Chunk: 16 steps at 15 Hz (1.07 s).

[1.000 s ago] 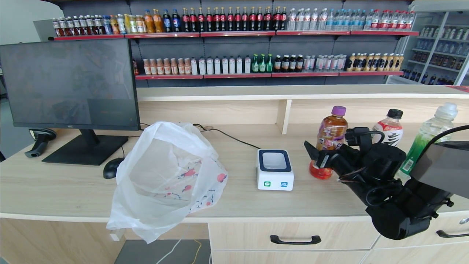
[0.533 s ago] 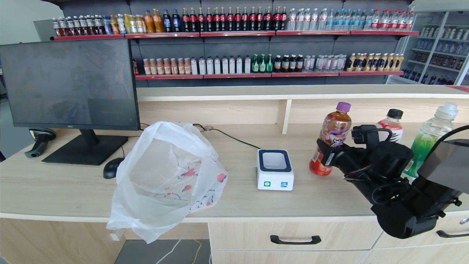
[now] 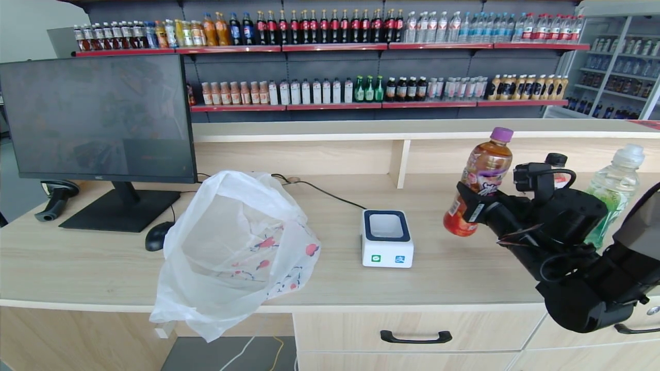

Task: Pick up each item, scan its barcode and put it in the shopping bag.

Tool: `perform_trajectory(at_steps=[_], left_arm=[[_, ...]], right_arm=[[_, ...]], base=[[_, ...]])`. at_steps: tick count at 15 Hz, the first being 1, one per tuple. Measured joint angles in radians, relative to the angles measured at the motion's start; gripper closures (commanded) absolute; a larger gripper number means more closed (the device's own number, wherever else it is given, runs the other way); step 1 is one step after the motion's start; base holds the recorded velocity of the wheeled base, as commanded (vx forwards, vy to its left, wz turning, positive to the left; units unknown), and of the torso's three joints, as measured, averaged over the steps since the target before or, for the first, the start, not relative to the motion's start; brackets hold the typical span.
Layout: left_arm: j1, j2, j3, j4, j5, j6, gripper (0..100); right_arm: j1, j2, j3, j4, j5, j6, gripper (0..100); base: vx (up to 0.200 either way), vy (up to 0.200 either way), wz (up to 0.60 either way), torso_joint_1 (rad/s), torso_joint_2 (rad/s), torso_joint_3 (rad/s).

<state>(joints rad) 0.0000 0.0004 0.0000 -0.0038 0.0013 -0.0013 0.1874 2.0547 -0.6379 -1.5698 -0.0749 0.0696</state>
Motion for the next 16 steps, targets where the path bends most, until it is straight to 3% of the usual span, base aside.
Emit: perform_trajectory(at_steps=[9,16], left_arm=[[0.000,0.000,0.000,0.000,0.000,0.000,0],[0.000,0.000,0.000,0.000,0.000,0.000,0]], right_arm=[[0.030,-0.195,0.172,0.000,0.000,0.000,100],[0.125,-0.406,0.406,0.001,0.000,-0.003,100]], base=[[0.000,0.000,0.00,0.000,0.00,0.000],[0.000,0.000,0.00,0.000,0.00,0.000]])
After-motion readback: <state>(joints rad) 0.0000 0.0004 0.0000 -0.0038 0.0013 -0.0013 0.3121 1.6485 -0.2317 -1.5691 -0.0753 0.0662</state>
